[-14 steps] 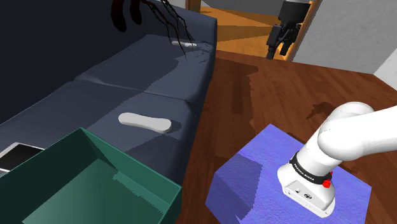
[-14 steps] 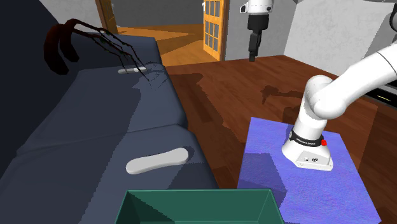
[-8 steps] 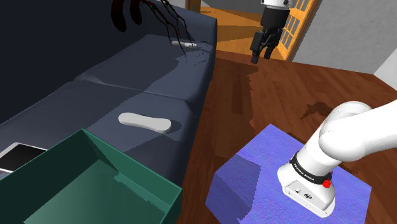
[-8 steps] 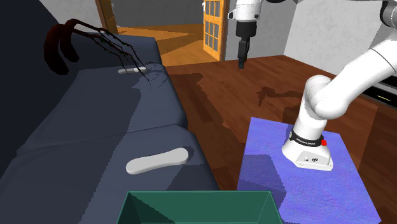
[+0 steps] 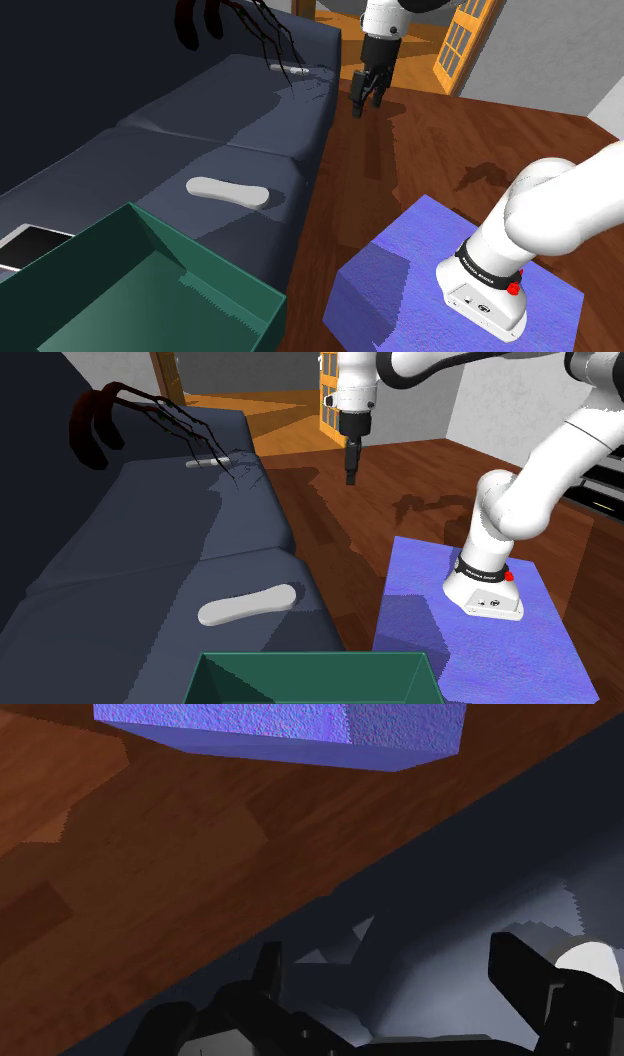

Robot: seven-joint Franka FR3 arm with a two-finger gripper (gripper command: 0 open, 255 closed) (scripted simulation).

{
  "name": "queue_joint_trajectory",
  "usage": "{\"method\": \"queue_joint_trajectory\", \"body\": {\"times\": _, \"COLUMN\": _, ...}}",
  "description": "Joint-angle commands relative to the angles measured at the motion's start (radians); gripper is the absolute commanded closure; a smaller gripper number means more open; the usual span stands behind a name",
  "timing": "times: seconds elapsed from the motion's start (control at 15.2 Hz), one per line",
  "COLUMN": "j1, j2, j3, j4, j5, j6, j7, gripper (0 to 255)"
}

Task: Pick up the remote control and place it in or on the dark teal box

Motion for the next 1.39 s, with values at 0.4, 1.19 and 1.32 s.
{"method": "queue_joint_trajectory", "body": {"times": 0.4, "j1": 0.057, "j2": 0.240, "j3": 0.089, "j4": 0.105, "j5": -0.005, "j6": 0.145, "j7": 0.014, "gripper": 0}}
{"method": "queue_joint_trajectory", "body": {"times": 1.19, "j1": 0.153, "j2": 0.622, "j3": 0.199, "j4": 0.362, "j5": -0.110, "j6": 0.269, "j7": 0.070, "gripper": 0}}
{"method": "queue_joint_trajectory", "body": {"times": 1.32, "j1": 0.175, "j2": 0.689, "j3": 0.211, "j4": 0.418, "j5": -0.136, "j6": 0.277, "j7": 0.081, "gripper": 0}}
